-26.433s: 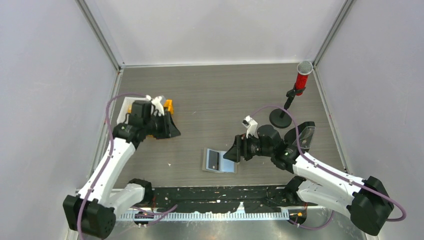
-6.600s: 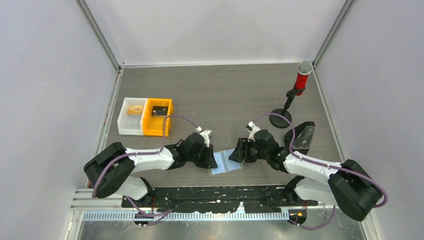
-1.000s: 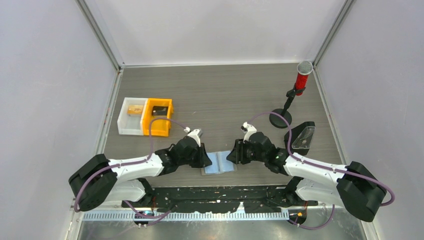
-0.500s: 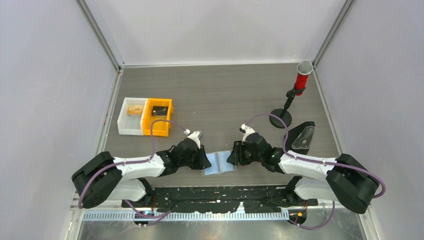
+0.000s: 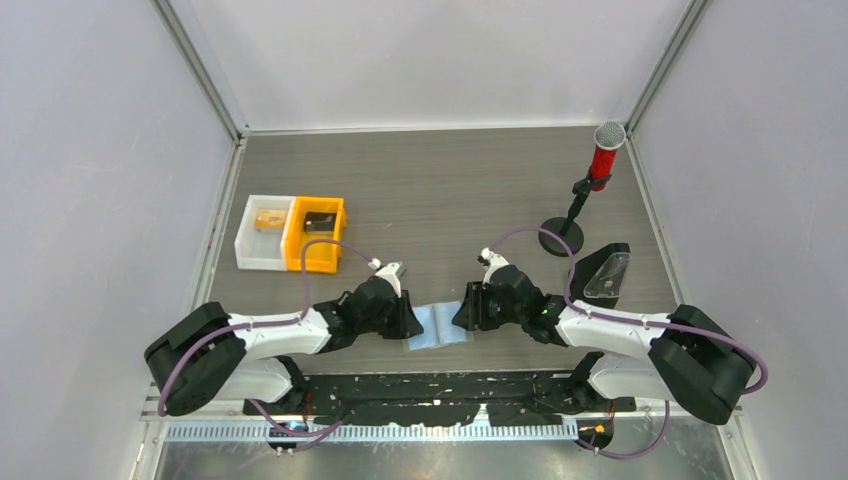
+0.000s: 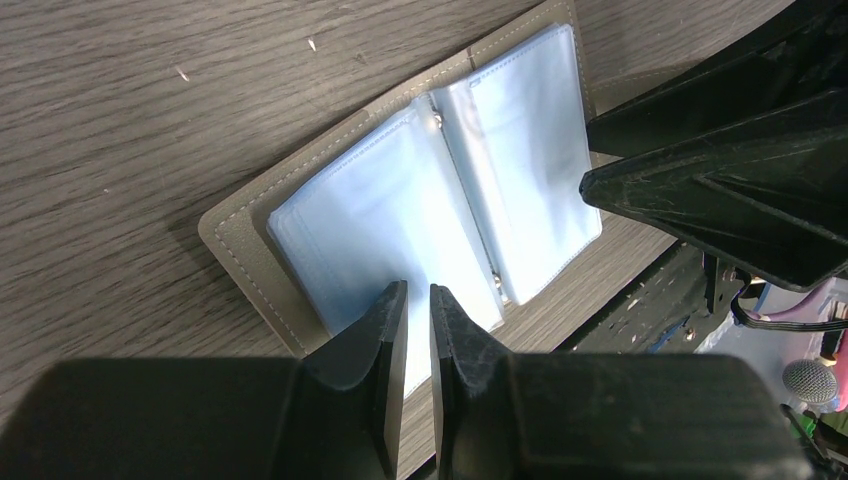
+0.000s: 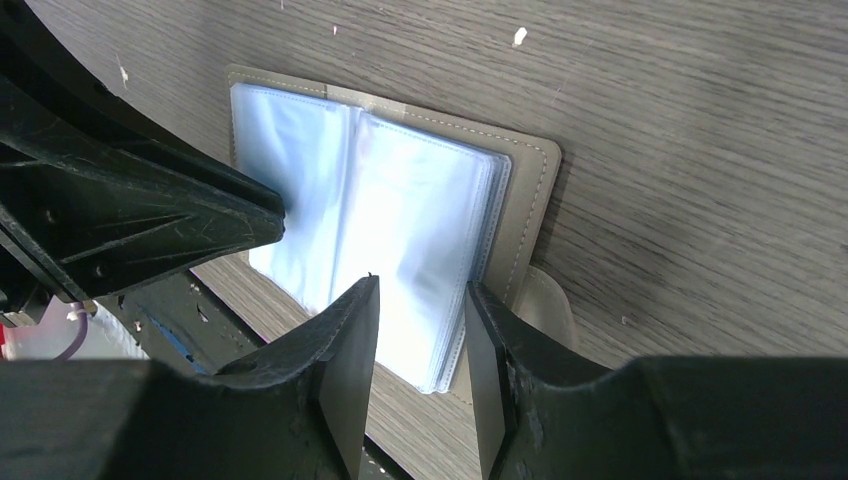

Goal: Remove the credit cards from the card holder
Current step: Remove the credit card from the card holder.

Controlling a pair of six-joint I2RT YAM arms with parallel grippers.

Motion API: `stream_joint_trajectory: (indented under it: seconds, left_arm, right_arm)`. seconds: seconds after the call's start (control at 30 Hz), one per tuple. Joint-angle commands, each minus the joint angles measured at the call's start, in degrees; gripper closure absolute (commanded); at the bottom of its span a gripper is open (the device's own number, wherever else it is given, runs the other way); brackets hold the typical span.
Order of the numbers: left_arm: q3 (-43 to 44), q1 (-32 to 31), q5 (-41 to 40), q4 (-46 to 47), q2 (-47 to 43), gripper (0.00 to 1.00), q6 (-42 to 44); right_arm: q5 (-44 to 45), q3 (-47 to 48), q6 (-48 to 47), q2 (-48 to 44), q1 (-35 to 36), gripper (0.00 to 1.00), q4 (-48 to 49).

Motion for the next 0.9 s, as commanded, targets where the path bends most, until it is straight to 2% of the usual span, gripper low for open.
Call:
stream_joint_trajectory:
  seconds: [0.0, 0.87]
  left_arm:
    - [-1.0, -0.3, -0.4, 0.6, 0.9, 0.83, 0.3]
    - [-0.2, -0.3, 0.6, -0.3, -1.6, 0.83, -0.1]
  right_arm:
    - [-0.8, 1.7, 0.8, -0.1, 0.1, 0.56, 3.1]
    - [-6.6, 1.1, 4.5, -3.0, 0.7, 0.62, 8.9]
